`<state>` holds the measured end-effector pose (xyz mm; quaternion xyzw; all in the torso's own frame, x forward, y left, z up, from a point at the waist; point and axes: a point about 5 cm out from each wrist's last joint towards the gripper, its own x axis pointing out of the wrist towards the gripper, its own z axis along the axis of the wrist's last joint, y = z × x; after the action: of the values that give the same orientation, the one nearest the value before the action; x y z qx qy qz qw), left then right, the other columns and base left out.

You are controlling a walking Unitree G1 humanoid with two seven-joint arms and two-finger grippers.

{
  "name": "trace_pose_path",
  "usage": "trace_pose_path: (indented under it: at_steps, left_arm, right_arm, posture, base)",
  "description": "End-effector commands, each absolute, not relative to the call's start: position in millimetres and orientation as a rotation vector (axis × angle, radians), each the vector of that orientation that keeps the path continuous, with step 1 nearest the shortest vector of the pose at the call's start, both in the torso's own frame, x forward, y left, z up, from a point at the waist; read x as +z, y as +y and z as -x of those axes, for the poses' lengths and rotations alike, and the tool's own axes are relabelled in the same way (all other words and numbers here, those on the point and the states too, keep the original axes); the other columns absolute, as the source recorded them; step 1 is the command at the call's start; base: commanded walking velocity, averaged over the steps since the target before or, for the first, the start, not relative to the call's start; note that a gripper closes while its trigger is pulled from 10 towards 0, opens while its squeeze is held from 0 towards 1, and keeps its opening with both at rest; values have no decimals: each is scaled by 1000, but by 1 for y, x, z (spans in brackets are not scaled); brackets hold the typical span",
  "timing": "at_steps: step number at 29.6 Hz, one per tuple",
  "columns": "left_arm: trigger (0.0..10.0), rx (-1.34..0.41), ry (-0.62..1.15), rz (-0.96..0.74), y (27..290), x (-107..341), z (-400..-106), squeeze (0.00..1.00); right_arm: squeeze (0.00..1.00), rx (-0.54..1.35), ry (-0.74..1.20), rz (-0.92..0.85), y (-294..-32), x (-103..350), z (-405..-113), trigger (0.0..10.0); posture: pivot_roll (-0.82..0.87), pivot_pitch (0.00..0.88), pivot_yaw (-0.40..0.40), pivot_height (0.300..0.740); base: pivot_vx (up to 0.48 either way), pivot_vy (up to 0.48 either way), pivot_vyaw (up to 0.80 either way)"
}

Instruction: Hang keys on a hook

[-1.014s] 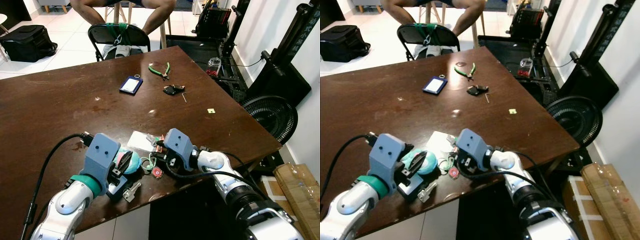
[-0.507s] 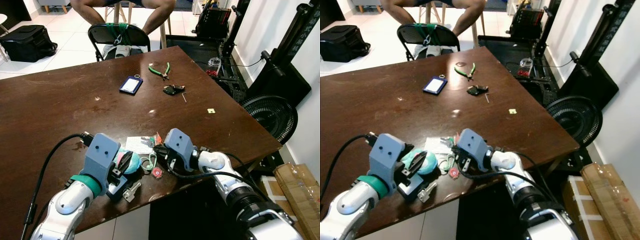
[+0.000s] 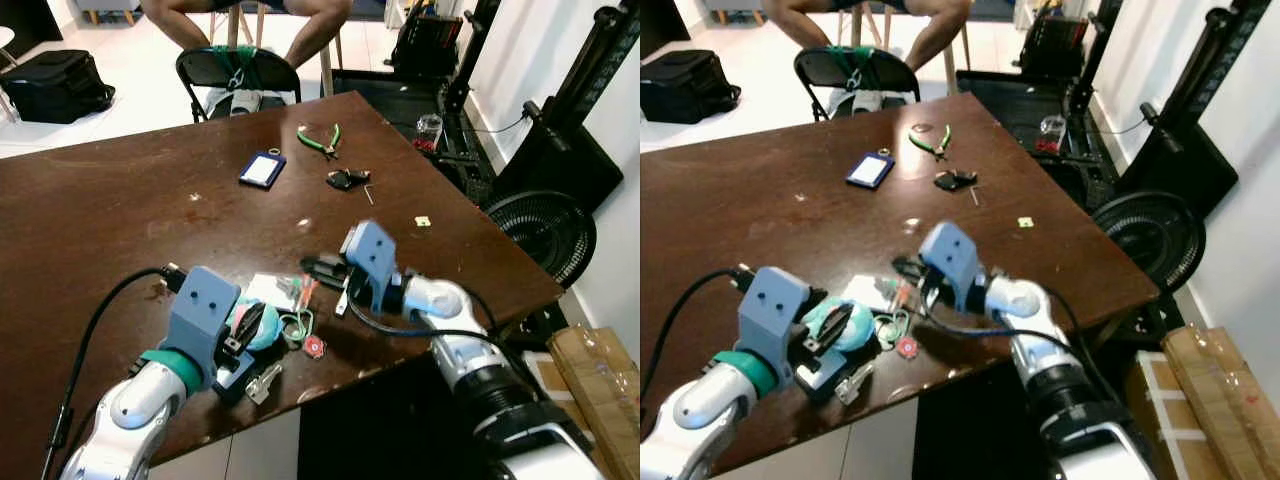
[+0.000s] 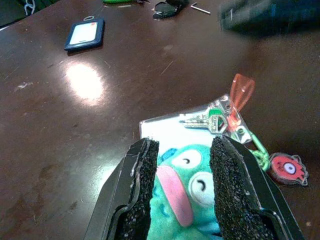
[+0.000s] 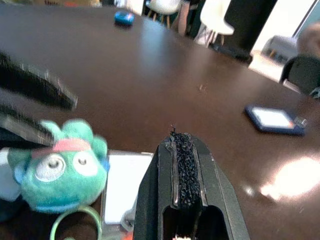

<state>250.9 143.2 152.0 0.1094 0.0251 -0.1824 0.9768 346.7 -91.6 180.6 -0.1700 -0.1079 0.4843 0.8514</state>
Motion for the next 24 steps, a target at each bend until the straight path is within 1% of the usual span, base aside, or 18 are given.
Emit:
trace_pose_path:
  at_steps: [1,8,9,19,24]
  left_arm:
    - [10000,-368,78,-223,143,147,-248,0]
    - [10000,-369,79,-221,143,147,-248,0]
    - [10000,-369,79,-221,143,147,-248,0]
    - [10000,-363,78,-223,144,147,-247,0]
    - [10000,-361,79,-223,145,147,-247,0]
  right_arm:
    - [0,1035,-160,371,-92,161,-340,10000]
    - [4,1071,-52,440,-95,131,-332,10000]
    - [1000,1076,-20,451,-95,123,-331,10000]
    - [1000,1107,24,451,-95,116,-326,10000]
    - [1000,1122,44,460,-101,115,-322,10000]
  posture:
    - [11,85,76,740]
    - [9,86,74,740]
    - [9,86,74,740]
    - [19,81,67,740]
    - [12,79,69,740]
  base:
    - [0,0,0]
    - [0,0,0]
    - [0,0,0]
    - [0,0,0]
    - [0,0,0]
